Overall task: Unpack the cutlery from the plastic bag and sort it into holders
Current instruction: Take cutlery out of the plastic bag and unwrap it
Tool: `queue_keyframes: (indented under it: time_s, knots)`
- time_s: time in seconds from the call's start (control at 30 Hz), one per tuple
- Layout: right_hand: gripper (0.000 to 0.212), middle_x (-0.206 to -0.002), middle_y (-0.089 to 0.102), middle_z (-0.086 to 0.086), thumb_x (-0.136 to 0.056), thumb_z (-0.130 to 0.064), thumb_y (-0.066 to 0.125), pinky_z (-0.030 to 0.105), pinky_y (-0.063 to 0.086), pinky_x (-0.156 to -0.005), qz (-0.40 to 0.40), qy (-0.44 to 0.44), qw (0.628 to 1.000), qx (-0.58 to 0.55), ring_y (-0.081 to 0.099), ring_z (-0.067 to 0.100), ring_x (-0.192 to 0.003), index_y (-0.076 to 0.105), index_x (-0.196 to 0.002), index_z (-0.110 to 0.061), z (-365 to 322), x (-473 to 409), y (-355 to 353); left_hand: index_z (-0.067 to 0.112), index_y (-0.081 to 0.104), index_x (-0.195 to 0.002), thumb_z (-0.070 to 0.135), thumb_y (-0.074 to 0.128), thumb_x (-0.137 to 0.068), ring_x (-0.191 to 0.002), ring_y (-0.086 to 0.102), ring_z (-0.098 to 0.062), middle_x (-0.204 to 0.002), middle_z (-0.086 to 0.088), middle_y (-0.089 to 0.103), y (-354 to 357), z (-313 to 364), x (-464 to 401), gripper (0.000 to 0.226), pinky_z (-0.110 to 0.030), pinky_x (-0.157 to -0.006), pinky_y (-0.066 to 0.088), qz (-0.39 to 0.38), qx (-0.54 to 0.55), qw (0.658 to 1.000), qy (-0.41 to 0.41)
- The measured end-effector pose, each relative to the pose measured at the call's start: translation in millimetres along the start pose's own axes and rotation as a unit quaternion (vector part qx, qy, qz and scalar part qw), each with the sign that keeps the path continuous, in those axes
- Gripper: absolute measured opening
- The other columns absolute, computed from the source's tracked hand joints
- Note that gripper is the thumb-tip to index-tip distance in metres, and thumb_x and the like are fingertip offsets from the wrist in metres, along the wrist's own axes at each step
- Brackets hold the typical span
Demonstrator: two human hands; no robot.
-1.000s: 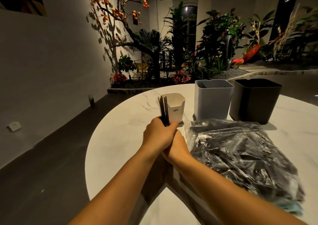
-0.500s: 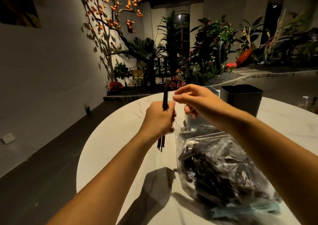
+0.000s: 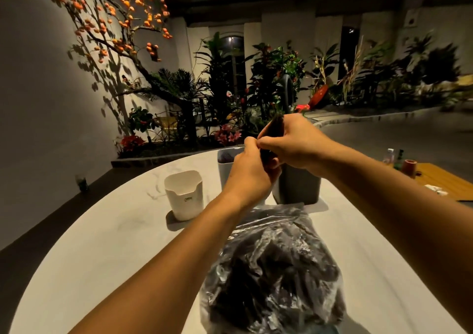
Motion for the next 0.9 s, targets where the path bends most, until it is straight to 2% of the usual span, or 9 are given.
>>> queue_keyframes:
  time_s: [0.13,0.23,0.3,0.43,0.57,0.6,0.7,0.77,0.9]
  knots:
    - [0.008,-0.091,0.073,0.015,-0.090,-0.010,0.065,0.049,0.059,-0.082,0.012,-0.008,1.000,0.021,0.071,0.027,-0.090,0.072,-0.091,-0.006,9.4,-6.8,-37.2,0.017,0.048,-0.126,0.028,0.057,-0.099,-0.097,0.062,-0.020,-0.108,-0.004,0.064,27.4,13.4,-26.7,0.031,-0.046,-0.090,0.054,-0.072,0.036,0.996,0.025]
    - [0.015,-0.096,0.070,0.023,-0.090,-0.008,0.064,0.052,0.057,-0.082,0.036,-0.020,0.998,0.048,0.069,0.034,-0.094,0.069,-0.097,0.004,12.7,-14.9,-63.9,0.019,0.060,-0.116,0.053,0.050,-0.095,-0.098,0.064,-0.025,-0.104,-0.006,0.067,38.3,26.4,-48.2,0.041,-0.053,-0.088,0.053,-0.084,0.003,0.994,0.069]
    - [0.013,-0.094,0.071,0.020,-0.090,-0.009,0.064,0.049,0.058,-0.082,0.051,-0.027,0.996,0.068,0.069,0.030,-0.092,0.070,-0.095,0.001,14.4,-21.4,-78.1,0.025,0.067,-0.107,0.065,0.050,-0.089,-0.093,0.065,-0.025,-0.101,-0.007,0.065,39.5,32.6,-64.2,0.047,-0.049,-0.083,0.055,-0.071,-0.035,0.992,0.097]
    - [0.007,-0.087,0.071,0.008,-0.091,-0.015,0.065,0.041,0.059,-0.083,0.079,-0.055,0.990,0.100,0.069,0.021,-0.086,0.071,-0.091,-0.011,13.7,-37.5,-99.0,0.028,0.069,-0.119,0.044,0.066,-0.093,-0.097,0.065,-0.008,-0.099,0.008,0.069,40.2,38.8,-89.1,0.030,-0.029,-0.090,0.051,-0.081,0.001,0.994,0.077]
    - [0.009,-0.094,0.068,0.000,-0.091,-0.019,0.068,0.032,0.059,-0.082,0.112,-0.074,0.987,0.086,0.067,0.014,-0.090,0.067,-0.100,-0.018,20.7,-57.5,-110.1,0.023,0.071,-0.114,0.038,0.069,-0.093,-0.079,0.062,-0.001,-0.087,0.010,0.069,41.0,46.5,-111.4,0.026,-0.015,-0.069,0.044,-0.050,0.010,0.995,0.085]
    - [0.011,-0.095,0.068,-0.001,-0.091,-0.020,0.068,0.031,0.059,-0.082,0.118,-0.079,0.986,0.092,0.066,0.013,-0.091,0.067,-0.101,-0.019,23.7,-62.2,-110.7,0.022,0.071,-0.114,0.038,0.069,-0.093,-0.081,0.063,-0.001,-0.090,0.009,0.070,42.7,45.7,-116.5,0.026,-0.013,-0.068,0.044,-0.045,0.006,0.996,0.082]
    - [0.009,-0.094,0.067,-0.003,-0.091,-0.021,0.068,0.029,0.057,-0.083,0.123,-0.087,0.982,0.111,0.065,0.010,-0.090,0.067,-0.100,-0.020,33.3,-73.8,-108.3,0.021,0.072,-0.113,0.036,0.070,-0.092,-0.097,0.067,-0.008,-0.103,0.005,0.074,49.9,39.5,-130.1,0.026,-0.023,-0.086,0.053,-0.038,0.005,0.997,0.073]
    - [0.008,-0.094,0.067,-0.003,-0.090,-0.021,0.068,0.032,0.058,-0.086,0.123,-0.083,0.983,0.111,0.065,0.012,-0.091,0.067,-0.098,-0.021,41.5,-81.3,-105.3,0.020,0.073,-0.111,0.034,0.071,-0.092,-0.099,0.067,-0.011,-0.104,0.003,0.074,54.9,33.6,-138.2,0.024,-0.031,-0.094,0.053,-0.030,0.005,0.997,0.069]
    - [0.011,-0.096,0.069,0.002,-0.089,-0.022,0.069,0.037,0.057,-0.088,0.099,-0.036,0.988,0.115,0.066,0.018,-0.094,0.066,-0.100,-0.021,69.0,-101.7,-96.7,0.020,0.075,-0.112,0.034,0.072,-0.091,-0.092,0.066,-0.011,-0.100,0.004,0.074,72.1,13.0,-153.8,0.024,-0.024,-0.080,0.050,-0.049,-0.011,0.998,0.035]
Point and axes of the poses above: each hand's wrist, its own x-axis away from the middle knuckle, its own y-axis out of the palm, z = x × y, the point moved 7 cm from there along -x, towards the middle knuckle
